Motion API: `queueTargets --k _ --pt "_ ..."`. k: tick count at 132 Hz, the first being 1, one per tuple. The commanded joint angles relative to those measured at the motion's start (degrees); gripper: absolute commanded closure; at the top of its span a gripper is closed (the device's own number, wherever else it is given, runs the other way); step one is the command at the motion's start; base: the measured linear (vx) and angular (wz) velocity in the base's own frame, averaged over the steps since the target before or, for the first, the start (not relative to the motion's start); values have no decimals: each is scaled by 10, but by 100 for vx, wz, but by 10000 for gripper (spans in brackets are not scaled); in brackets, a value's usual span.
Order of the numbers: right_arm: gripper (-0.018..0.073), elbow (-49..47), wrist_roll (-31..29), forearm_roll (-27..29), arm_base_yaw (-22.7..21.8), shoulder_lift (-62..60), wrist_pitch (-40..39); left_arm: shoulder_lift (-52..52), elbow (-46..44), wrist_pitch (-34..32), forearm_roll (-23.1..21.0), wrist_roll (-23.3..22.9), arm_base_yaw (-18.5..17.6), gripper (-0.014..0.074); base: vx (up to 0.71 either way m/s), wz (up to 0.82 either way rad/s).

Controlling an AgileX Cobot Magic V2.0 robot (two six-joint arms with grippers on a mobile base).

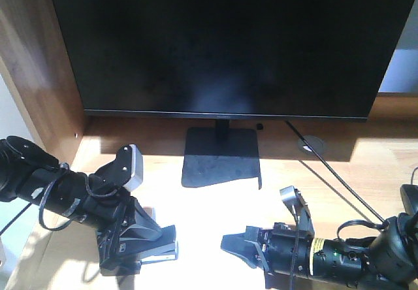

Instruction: Grab stapler and paper to desk for stapling

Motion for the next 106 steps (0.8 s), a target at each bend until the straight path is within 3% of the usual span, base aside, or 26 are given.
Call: queueTargets --k 1,48,74,106 --pt "562 -5 -7 -3 1 -20 -100 -22 -10 23 -29 -3 -2 603 0 0" --pt "562 -5 -8 -4 1 -20 -100 -21 -10 26 -50 -2 -2 603 0 0" --pt "562 -5 -8 -4 1 -20 -100 -21 -10 23 -72 41 -2 603 0 0" --pt "562 -5 -8 -4 1 -20 -100 -2 -10 24 -71 43 -2 603 0 0"
